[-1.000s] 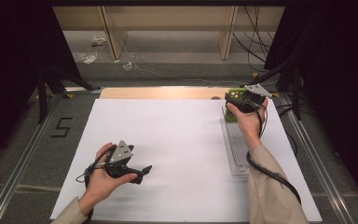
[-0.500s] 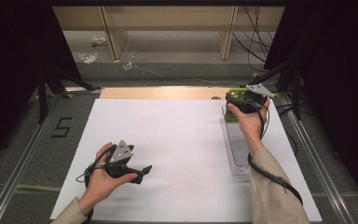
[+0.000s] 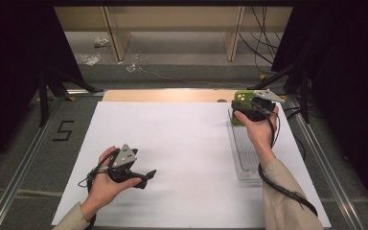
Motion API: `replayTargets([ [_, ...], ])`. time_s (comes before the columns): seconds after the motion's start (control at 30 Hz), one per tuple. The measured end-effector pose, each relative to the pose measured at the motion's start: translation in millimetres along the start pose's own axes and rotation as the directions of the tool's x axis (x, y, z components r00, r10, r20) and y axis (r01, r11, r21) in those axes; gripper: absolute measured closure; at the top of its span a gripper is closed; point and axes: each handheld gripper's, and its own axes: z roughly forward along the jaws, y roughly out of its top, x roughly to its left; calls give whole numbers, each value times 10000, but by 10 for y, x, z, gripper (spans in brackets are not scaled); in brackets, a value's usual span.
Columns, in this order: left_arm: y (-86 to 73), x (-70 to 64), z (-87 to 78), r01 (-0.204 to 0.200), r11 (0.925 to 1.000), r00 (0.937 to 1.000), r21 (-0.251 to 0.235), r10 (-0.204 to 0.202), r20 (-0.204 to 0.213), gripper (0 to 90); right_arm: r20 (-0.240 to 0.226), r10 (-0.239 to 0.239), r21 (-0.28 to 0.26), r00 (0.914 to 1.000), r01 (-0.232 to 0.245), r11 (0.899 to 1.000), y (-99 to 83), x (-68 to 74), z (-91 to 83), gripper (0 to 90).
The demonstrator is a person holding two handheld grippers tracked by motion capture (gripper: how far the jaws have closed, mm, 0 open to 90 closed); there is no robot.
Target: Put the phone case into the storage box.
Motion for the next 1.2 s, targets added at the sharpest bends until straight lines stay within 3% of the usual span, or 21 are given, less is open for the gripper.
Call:
replayTargets([
  [0.73,5,1,-6,7,10000,10000,-10,-7,-36,16,-665,-282,270,9974,300,9992,-71,44,-319,4],
  [1.2,6,5,-9,27,10000,10000,-11,-27,-51,16,-1269,-450,112,9909,468,9988,-166,127,-543,4],
])
